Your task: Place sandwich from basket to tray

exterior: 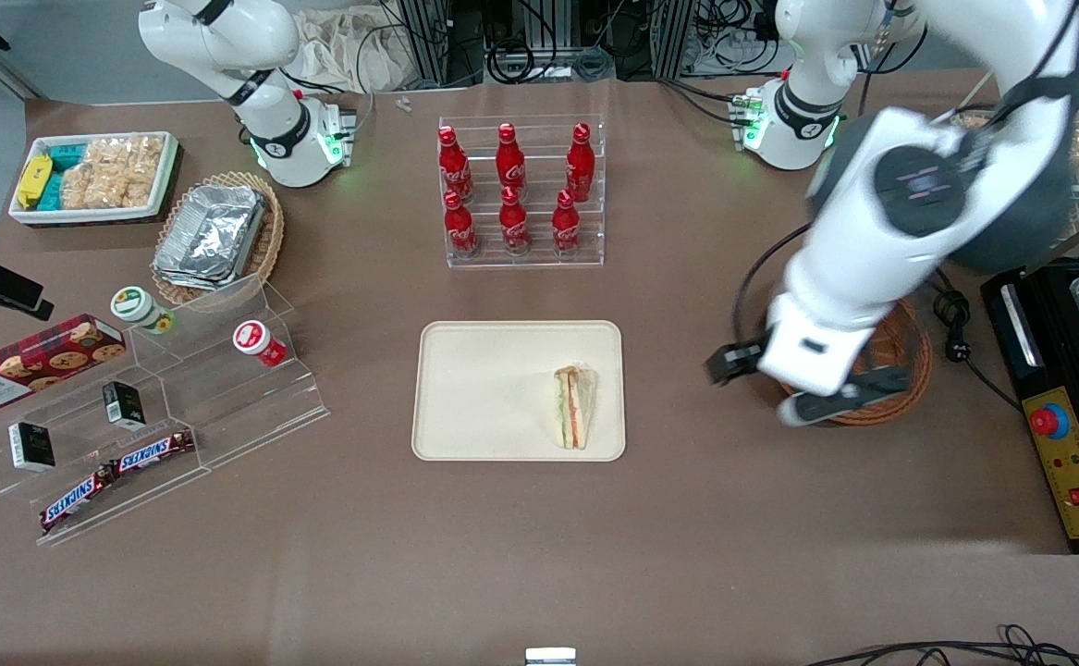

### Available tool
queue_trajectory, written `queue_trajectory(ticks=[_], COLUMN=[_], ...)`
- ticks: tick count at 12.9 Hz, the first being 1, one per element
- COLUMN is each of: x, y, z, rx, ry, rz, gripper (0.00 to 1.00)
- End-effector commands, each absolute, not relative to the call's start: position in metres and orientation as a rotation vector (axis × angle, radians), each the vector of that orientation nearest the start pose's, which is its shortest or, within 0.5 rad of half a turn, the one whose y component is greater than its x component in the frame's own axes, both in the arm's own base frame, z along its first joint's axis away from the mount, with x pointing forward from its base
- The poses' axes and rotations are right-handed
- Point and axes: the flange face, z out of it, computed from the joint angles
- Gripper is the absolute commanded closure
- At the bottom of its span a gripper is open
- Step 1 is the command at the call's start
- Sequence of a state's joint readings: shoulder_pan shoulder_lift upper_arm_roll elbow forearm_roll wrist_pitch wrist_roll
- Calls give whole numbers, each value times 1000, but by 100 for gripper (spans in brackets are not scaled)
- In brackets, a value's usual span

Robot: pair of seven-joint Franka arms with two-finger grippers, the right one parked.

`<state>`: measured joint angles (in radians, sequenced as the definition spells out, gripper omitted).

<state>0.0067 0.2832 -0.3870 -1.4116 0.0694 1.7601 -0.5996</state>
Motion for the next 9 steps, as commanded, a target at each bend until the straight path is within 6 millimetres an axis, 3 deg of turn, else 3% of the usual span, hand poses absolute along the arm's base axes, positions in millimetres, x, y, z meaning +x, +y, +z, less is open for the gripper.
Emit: queue_trajectory(ticks=[1,4,7,9], x=[592,588,595,600], y=[-124,-52,-20,-18], z=[590,599,613,612], rx=[-3216,-3179,-3121,-3014], ry=[-72,283,460,469], rz=[-17,38,-7,12], gripper=[0,0,0,0])
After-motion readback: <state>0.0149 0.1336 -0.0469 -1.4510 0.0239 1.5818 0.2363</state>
